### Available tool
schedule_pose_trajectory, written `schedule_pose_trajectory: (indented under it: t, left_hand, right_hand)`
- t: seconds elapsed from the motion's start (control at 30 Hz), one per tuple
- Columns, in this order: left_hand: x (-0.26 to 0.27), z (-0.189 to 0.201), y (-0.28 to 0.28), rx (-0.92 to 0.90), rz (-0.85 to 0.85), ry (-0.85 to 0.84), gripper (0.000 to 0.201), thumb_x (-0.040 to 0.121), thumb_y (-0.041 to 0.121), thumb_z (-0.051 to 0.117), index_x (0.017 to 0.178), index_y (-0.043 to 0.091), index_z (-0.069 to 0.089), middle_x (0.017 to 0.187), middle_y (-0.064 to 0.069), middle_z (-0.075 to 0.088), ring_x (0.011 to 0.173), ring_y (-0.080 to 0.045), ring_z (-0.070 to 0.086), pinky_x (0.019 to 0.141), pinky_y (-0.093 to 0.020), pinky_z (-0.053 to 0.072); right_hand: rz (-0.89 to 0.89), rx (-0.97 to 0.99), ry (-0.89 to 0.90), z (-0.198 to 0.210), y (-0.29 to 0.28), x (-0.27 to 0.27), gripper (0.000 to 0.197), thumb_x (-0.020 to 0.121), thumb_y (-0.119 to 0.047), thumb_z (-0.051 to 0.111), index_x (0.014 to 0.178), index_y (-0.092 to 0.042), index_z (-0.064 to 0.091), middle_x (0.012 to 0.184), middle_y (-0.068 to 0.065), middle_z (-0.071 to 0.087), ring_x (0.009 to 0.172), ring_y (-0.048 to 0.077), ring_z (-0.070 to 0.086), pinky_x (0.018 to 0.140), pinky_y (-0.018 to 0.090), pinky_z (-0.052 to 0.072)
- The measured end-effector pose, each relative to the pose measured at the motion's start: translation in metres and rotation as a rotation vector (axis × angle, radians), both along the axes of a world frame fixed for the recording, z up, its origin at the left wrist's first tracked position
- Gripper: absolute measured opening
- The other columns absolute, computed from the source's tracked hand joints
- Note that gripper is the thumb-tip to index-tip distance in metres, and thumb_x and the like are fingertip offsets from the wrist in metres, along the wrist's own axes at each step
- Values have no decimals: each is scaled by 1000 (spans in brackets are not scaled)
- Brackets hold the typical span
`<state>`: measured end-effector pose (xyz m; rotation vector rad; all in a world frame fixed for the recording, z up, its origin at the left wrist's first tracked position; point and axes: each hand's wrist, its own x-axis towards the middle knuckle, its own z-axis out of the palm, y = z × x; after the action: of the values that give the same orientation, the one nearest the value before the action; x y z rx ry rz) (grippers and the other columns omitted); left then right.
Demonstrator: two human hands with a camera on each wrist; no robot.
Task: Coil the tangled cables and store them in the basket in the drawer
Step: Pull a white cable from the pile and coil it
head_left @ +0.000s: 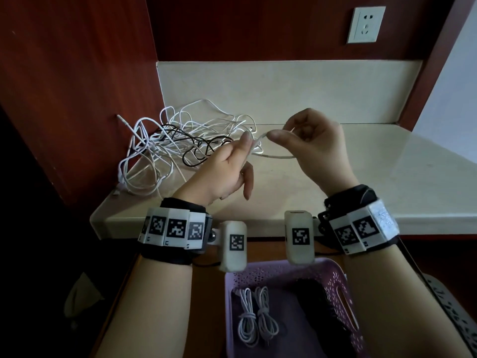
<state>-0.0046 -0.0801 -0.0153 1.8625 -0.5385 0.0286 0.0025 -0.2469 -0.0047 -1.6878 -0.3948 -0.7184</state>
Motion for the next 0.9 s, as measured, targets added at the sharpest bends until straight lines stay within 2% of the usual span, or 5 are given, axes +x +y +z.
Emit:
schedule_pose_trajectory:
  t: [0.23,0.37,0.67,0.77,0.9]
  left_hand:
    - [-7,7,9,26,-282,41,57,103,38,20,86,21,71,37,-4,43,22,-10,21,30,-9,16]
    - [-2,4,13,-321,-374,71,45,101,39,24,84,13,57,33,-1,39,24,-19,11,31,-21,1]
    - [-4,17,26,-836,-825,176,43,99,32,24,84,9,57,31,0,42,21,-11,16,28,-17,11]
    - [-4,19,26,-935,-845,147,42,100,28,22,90,4,55,33,-2,30,21,-10,15,28,-18,11]
    - [-1,19,30,-1081,-595,-4,49,104,30,14,105,1,54,34,5,39,21,-4,28,27,-15,20]
  right_hand:
    - [44,111,11,-4,8,1,31,70,-15,82,62,-17,52,45,-13,36,45,3,29,47,17,25]
    - [101,95,-11,-12,21,8,15,84,-11,70,72,-15,61,51,-3,46,46,7,39,48,18,34]
    - [490,-329,228,-60,42,23,18,91,-4,59,104,9,62,107,14,67,97,2,58,96,23,44]
    - [560,-415,266,-69,55,22,13,96,-1,47,99,-4,60,90,-19,67,86,-16,54,83,8,41]
    - [485,-174,305,-66,58,23,17,99,-5,38,90,-13,49,74,-1,61,70,5,64,70,18,48]
